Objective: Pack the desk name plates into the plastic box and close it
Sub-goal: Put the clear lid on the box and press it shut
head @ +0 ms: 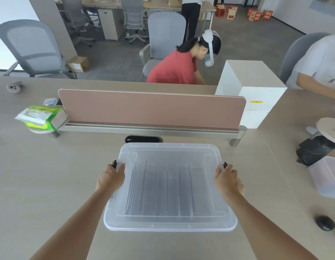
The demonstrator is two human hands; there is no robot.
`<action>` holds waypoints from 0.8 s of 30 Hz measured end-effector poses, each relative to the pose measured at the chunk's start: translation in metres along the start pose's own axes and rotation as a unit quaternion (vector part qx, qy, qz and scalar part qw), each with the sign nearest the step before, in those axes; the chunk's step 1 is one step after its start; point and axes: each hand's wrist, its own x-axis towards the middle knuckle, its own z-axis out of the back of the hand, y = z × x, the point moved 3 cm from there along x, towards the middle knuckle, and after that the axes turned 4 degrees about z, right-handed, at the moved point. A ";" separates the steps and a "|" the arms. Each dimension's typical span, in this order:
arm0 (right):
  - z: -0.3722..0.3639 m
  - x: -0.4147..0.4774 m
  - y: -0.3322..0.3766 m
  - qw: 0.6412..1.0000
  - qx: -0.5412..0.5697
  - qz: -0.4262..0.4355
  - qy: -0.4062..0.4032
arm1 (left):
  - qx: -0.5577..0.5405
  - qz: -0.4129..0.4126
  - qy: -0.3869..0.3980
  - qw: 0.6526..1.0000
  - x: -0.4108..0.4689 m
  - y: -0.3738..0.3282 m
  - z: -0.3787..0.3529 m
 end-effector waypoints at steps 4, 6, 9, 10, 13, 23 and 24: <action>-0.001 0.002 0.004 0.999 0.038 -0.016 0.002 | 0.038 -0.001 -0.022 0.999 -0.015 -0.012 0.000; -0.001 0.001 0.005 1.000 0.029 -0.011 -0.007 | 0.041 -0.006 -0.031 0.999 -0.019 -0.015 -0.001; -0.001 -0.003 0.005 1.000 0.017 -0.004 -0.015 | 0.052 -0.013 -0.040 0.998 -0.019 -0.016 -0.004; -0.002 -0.003 0.006 1.000 0.014 -0.004 -0.016 | 0.058 -0.015 -0.043 0.997 -0.019 -0.016 -0.004; -0.002 -0.004 0.008 1.000 0.005 -0.008 -0.018 | 0.064 -0.012 -0.047 0.997 -0.021 -0.018 -0.005; -0.001 -0.006 0.009 0.999 0.002 0.001 -0.036 | 0.082 -0.013 -0.056 0.995 -0.021 -0.019 -0.005; -0.001 -0.006 0.009 0.999 0.000 0.000 -0.036 | 0.081 -0.012 -0.058 0.995 -0.022 -0.019 -0.005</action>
